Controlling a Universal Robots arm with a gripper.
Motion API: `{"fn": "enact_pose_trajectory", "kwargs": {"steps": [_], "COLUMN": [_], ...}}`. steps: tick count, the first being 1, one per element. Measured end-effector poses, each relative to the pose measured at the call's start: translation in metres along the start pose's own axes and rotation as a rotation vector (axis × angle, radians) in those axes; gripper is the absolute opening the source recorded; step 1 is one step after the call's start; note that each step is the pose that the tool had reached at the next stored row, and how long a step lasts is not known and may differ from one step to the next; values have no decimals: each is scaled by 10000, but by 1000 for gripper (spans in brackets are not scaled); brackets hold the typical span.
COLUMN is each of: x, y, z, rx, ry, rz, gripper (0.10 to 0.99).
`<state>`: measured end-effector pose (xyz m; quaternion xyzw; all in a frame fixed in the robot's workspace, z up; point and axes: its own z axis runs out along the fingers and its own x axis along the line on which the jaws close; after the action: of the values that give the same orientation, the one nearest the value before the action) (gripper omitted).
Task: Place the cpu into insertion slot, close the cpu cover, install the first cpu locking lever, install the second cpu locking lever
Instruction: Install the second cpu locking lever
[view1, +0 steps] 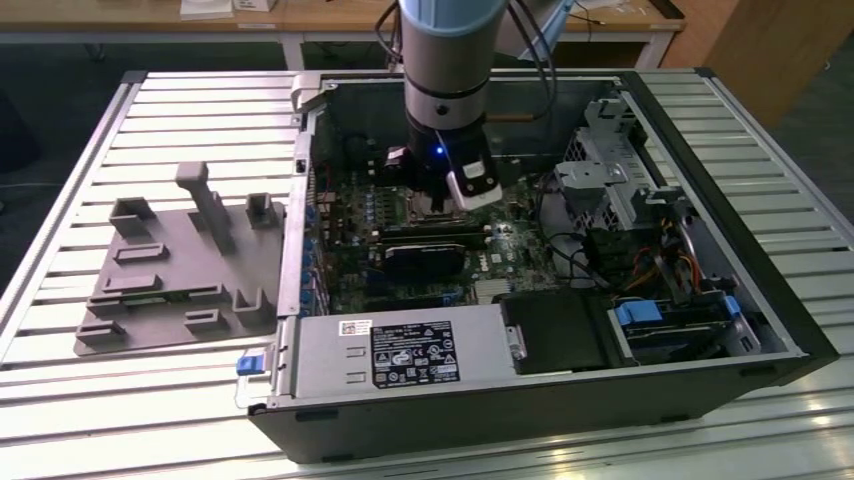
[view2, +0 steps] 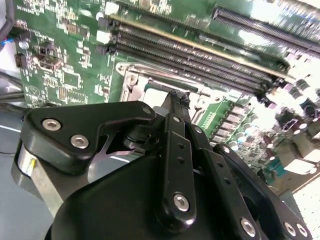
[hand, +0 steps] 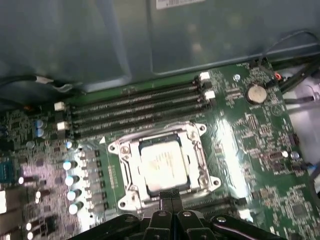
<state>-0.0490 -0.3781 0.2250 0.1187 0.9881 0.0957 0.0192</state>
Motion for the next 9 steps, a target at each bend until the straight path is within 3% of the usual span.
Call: {"fn": "enact_pose_trajectory", "kwargs": {"steps": [5, 9], "x": [10, 13], "y": [103, 136], "z": [50, 72], "rx": [61, 83], "ry": [9, 13], "rz": [0, -42], "gripper": [102, 102]}}
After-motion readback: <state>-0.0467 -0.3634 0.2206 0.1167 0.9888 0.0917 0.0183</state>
